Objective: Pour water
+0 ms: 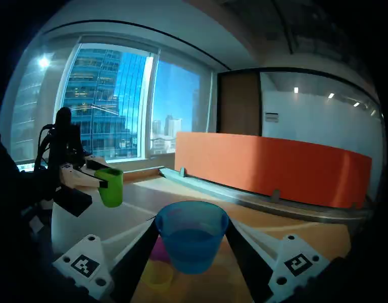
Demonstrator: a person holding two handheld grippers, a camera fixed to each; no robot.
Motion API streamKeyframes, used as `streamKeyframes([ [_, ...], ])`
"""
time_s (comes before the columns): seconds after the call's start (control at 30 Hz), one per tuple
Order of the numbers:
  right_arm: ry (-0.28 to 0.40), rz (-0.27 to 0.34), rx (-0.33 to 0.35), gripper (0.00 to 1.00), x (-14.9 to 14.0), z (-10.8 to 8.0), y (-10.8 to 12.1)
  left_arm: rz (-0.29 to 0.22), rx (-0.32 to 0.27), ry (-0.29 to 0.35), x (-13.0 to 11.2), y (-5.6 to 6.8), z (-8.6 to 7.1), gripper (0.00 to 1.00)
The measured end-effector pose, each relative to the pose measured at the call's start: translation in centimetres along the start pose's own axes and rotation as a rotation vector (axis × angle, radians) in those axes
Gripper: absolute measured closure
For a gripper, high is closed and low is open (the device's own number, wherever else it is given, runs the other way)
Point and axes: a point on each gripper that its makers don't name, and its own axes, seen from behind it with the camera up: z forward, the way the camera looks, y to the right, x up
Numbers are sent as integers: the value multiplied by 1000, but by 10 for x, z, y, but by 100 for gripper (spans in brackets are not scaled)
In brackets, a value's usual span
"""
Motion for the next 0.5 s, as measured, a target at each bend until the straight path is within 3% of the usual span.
streamKeyframes([
  [0.5, 6, -26, 26, 8, 15, 4, -7, 5, -29, -1, -4, 13, 2, 10],
])
